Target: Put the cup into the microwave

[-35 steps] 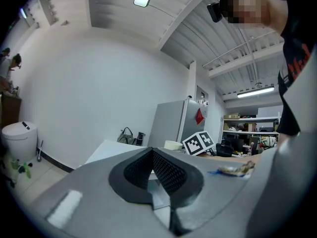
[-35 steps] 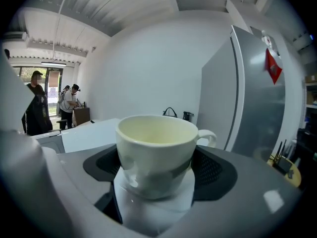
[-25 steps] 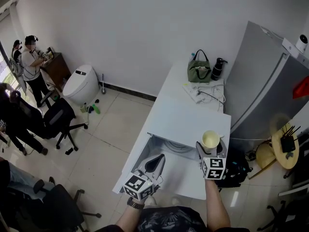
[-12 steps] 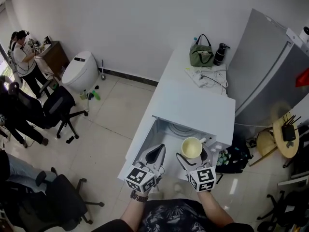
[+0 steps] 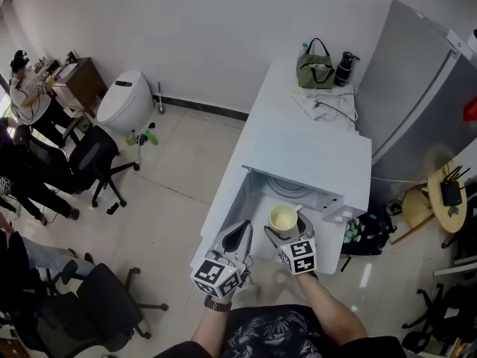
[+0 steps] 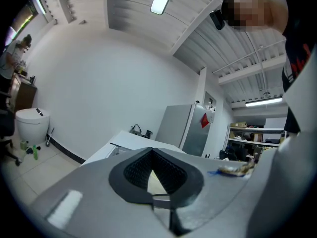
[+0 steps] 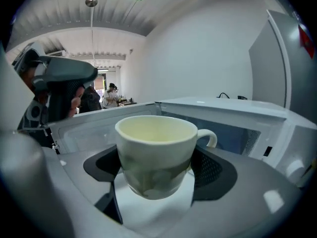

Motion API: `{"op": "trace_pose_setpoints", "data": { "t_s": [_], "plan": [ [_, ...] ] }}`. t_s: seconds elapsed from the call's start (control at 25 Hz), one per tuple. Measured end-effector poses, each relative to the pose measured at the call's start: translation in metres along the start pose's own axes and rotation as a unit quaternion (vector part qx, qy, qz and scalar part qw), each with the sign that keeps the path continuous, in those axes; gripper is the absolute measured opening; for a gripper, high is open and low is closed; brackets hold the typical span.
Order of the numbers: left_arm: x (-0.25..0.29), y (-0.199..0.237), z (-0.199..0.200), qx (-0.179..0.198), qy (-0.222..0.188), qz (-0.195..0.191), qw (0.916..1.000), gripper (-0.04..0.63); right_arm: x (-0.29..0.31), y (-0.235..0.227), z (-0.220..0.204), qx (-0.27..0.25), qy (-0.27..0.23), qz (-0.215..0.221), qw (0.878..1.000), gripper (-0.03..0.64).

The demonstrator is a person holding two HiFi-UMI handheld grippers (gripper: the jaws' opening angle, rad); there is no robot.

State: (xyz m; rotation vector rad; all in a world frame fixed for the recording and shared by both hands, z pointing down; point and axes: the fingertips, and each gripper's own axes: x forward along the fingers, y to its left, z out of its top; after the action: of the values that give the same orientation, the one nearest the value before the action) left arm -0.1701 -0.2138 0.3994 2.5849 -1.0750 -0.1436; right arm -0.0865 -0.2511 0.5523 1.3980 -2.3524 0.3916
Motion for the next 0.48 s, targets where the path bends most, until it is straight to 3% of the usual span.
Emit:
{"op": "trace_pose_setpoints", "data": {
  "t_s": [0.28,0.48],
  "plan": [
    [-0.005,0.005,-0.024,-0.005,0.022,0.014,0.9997,0.000,0.052,-0.048,-0.037,-0.035,0.033,0.022,0.999,0.433],
    [0.002,0.004,-0.046,-0.011,0.045,0.013,0.9989,0.000,0.096,-0.096,-0.050,-0.039,0.031,0.006,0.999,0.430]
  ]
}}
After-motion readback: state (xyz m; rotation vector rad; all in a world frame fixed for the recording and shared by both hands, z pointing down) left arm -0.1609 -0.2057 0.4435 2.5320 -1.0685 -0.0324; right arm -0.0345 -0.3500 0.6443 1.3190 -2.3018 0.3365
